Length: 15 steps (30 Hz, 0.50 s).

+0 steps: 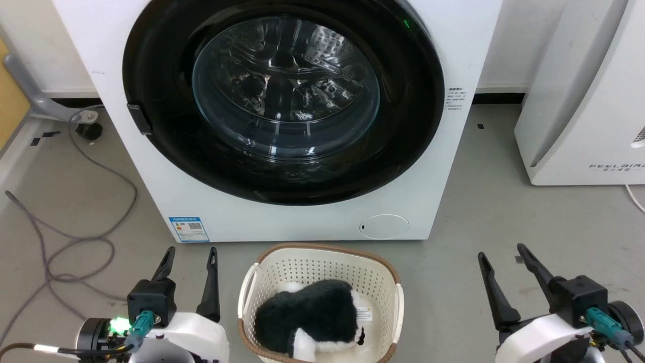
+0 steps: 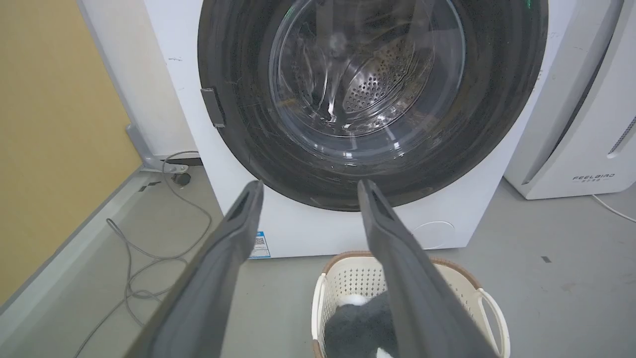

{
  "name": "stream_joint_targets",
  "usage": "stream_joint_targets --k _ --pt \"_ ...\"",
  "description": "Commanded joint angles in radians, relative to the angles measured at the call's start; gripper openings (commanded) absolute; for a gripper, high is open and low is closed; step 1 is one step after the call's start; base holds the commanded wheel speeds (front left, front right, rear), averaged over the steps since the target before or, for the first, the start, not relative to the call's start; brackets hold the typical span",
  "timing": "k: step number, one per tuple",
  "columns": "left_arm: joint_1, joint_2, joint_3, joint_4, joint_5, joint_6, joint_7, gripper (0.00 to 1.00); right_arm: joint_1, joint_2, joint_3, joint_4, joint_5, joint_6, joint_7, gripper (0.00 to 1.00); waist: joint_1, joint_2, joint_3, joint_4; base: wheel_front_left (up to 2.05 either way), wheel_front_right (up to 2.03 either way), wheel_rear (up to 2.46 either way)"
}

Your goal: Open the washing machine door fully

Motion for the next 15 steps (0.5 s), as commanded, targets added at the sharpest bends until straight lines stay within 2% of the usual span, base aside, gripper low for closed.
stream_joint_targets --k 1,11,12,13,15 --pt "-0.003 0.0 -0.003 -0.001 -0.005 0.008 -0.012 1.0 0.001 0.0 -0.006 -0.003 0.015 0.0 -0.01 1.0 0.0 0.0 0.0 0.0 0.0 0.0 0.0" --pt "-0.005 0.0 -0.006 -0.007 -0.01 0.023 -0.033 1.0 0.002 0.001 -0.023 -0.013 0.085 0.0 -0.031 1.0 0.0 0.0 0.003 0.001 0.0 0.0 0.0" --pt "-0.006 0.0 -0.006 -0.007 -0.01 0.025 -0.035 1.0 0.003 0.001 -0.024 -0.014 0.092 0.0 -0.033 0.4 0.0 0.0 0.003 0.001 0.0 0.0 0.0" --pt "-0.006 0.0 -0.006 -0.008 -0.01 0.026 -0.037 1.0 0.003 0.001 -0.024 -0.015 0.1 0.0 -0.035 0.0 0.0 0.0 0.003 0.001 0.0 0.0 0.0" --pt "-0.006 0.0 -0.006 -0.008 -0.01 0.029 -0.041 1.0 0.002 0.001 -0.026 -0.016 0.115 0.0 -0.039 0.0 0.0 0.0 0.004 0.001 0.0 0.0 0.0"
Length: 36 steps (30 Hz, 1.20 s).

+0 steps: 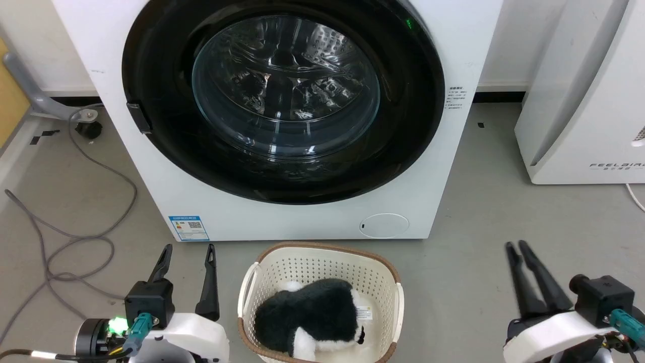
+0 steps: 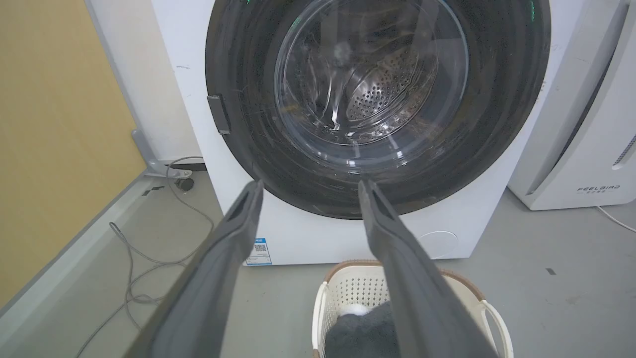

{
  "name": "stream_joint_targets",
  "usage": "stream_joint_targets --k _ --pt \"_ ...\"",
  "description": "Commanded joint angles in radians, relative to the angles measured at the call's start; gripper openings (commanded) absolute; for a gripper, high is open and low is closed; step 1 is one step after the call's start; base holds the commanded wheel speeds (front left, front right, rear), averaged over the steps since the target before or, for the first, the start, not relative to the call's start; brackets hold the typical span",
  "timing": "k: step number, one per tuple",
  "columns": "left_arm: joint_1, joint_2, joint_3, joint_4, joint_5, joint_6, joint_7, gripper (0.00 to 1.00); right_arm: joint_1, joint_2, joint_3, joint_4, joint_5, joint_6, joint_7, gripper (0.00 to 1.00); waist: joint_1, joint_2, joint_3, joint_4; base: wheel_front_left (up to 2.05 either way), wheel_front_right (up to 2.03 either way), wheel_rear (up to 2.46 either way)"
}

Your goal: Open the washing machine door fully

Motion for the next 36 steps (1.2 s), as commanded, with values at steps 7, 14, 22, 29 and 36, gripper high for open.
stream_joint_targets --k 7,14,22,29,36 --pt "-0.009 0.0 -0.001 -0.01 -0.005 0.014 -0.022 1.0 -0.01 0.001 -0.02 -0.005 0.092 0.0 -0.022 0.0 -0.0001 0.0 0.004 0.002 0.0 0.0 0.0" --pt "-0.021 0.0 -0.001 -0.014 -0.007 0.02 -0.037 1.0 -0.055 0.002 -0.051 0.045 0.253 0.0 -0.037 0.0 -0.0001 0.0 0.021 0.007 0.0 0.0 0.0" --pt "-0.041 0.0 -0.002 -0.019 -0.008 0.026 -0.053 1.0 -0.138 -0.006 -0.091 0.117 0.451 0.0 -0.039 0.0 -0.0001 0.0 0.048 0.017 0.0 0.0 0.0" --pt "-0.071 0.0 -0.003 -0.026 -0.007 0.028 -0.068 1.0 -0.244 -0.043 -0.136 0.2 0.58 0.0 -0.013 0.0 -0.0001 0.0 0.089 0.03 0.0 0.0 0.0" --pt "-0.103 0.0 0.001 -0.038 -0.012 0.036 -0.083 1.0 -0.381 -0.096 -0.152 0.277 0.672 0.0 0.009 0.0 -0.0001 0.0 0.145 0.043 0.0 0.0 0.0"
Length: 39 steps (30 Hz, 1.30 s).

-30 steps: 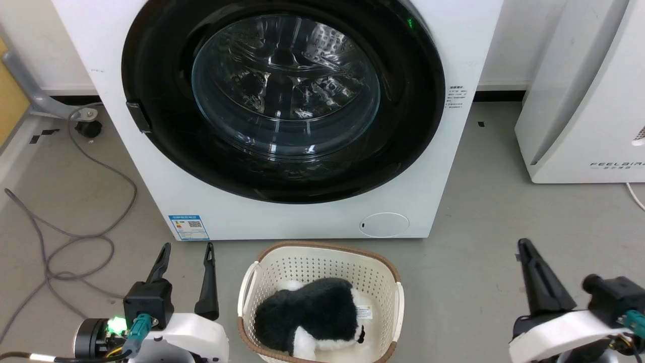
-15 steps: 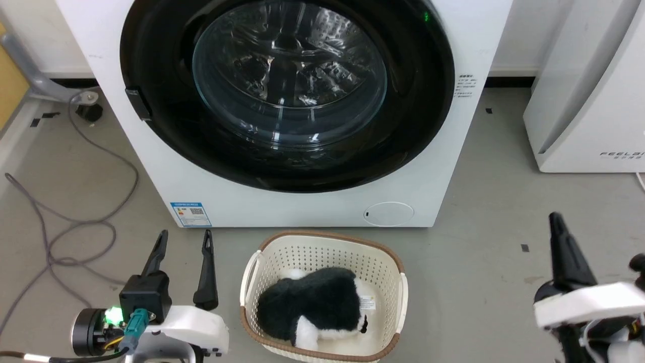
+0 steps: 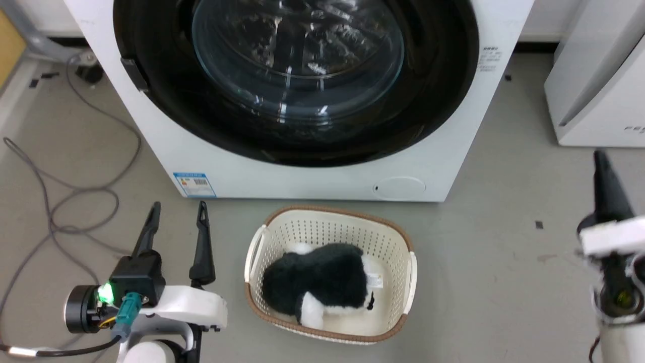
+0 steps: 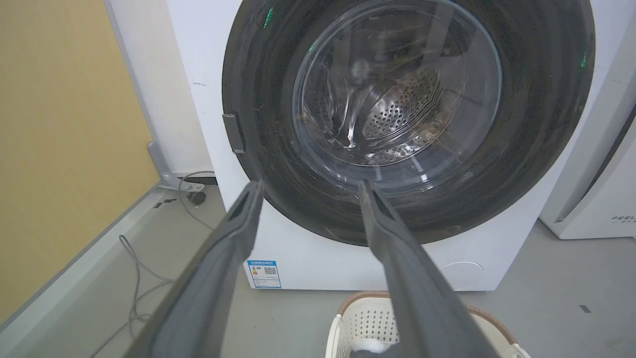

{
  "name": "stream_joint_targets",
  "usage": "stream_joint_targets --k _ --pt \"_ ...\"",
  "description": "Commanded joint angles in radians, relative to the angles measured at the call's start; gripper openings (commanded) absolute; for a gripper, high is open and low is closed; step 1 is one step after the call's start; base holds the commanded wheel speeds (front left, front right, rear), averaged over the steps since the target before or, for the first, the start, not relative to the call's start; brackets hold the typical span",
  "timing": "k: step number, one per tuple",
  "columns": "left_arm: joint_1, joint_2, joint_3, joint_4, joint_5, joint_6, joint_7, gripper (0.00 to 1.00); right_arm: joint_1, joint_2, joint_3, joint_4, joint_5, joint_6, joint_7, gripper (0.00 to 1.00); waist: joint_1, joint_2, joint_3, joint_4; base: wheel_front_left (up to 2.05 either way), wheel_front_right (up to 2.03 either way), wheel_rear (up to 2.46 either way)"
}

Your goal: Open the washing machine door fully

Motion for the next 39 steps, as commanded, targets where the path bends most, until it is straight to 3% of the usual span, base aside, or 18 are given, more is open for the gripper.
stream_joint_targets --k 1,22,39 --pt "-0.021 0.001 0.003 -0.009 -0.01 0.009 -0.013 1.0 -0.058 -0.015 -0.008 0.022 0.042 0.0 0.003 0.0 -0.0001 0.0 0.024 0.006 0.0 0.0 0.0" --pt "-0.105 0.001 -0.002 -0.059 -0.035 0.032 -0.057 1.0 -0.54 -0.146 0.075 0.312 0.202 0.001 0.056 0.0 -0.0001 0.0 0.215 0.068 0.0 0.0 0.0" --pt "-0.142 0.001 -0.021 -0.063 -0.061 0.065 -0.09 1.0 -0.801 -0.182 0.164 0.473 0.308 0.001 0.118 0.0 -0.0001 0.0 0.287 0.116 0.0 0.0 0.0"
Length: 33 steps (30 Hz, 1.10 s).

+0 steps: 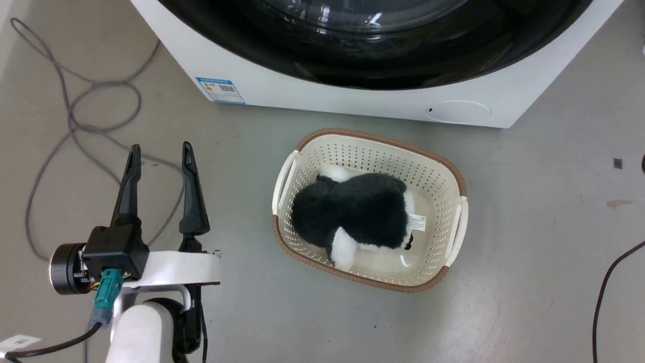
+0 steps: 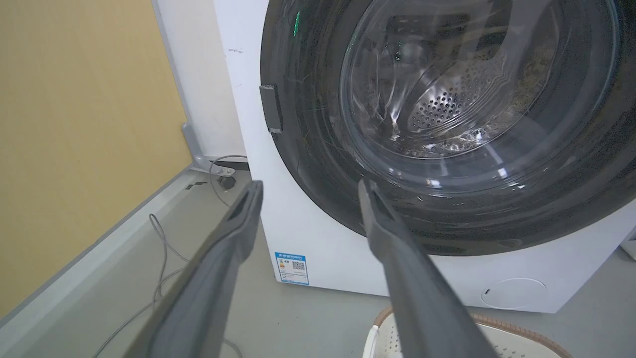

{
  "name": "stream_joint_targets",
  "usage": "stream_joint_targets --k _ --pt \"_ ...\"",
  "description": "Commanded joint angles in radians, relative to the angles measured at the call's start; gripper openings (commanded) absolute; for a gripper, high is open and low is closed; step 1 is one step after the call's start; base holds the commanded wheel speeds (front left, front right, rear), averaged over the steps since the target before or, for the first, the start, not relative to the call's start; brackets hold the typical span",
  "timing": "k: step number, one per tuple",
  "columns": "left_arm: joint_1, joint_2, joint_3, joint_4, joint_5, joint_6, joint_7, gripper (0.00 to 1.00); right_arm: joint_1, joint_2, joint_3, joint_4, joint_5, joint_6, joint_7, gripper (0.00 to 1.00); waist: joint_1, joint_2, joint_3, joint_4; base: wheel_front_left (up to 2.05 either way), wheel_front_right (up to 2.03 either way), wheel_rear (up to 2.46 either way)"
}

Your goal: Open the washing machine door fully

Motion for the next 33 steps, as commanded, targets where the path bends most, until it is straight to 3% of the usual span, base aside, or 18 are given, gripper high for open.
stream_joint_targets --k 1,9,23,33 --pt "-0.018 0.001 -0.003 -0.006 -0.009 0.007 -0.013 1.0 -0.041 -0.011 0.009 0.021 0.026 0.001 0.008 0.0 -0.0001 0.0 0.007 0.005 0.0 0.0 0.0" --pt "-0.032 0.001 -0.005 -0.006 -0.014 0.016 -0.03 1.0 -0.092 -0.021 0.065 0.059 0.094 0.001 0.084 0.0 -0.0001 0.0 0.03 0.014 0.0 0.0 0.0" --pt "-0.037 0.001 -0.006 0.018 -0.024 0.018 -0.059 1.0 -0.109 -0.06 0.153 0.053 0.308 0.001 0.375 0.0 -0.0001 0.0 0.019 0.023 0.0 0.0 0.0" --pt "-0.014 0.001 0.001 0.041 -0.022 0.01 -0.074 1.0 -0.048 -0.081 0.186 0.036 0.408 0.001 0.439 0.0 -0.0001 0.0 -0.039 0.019 0.0 0.0 0.0"
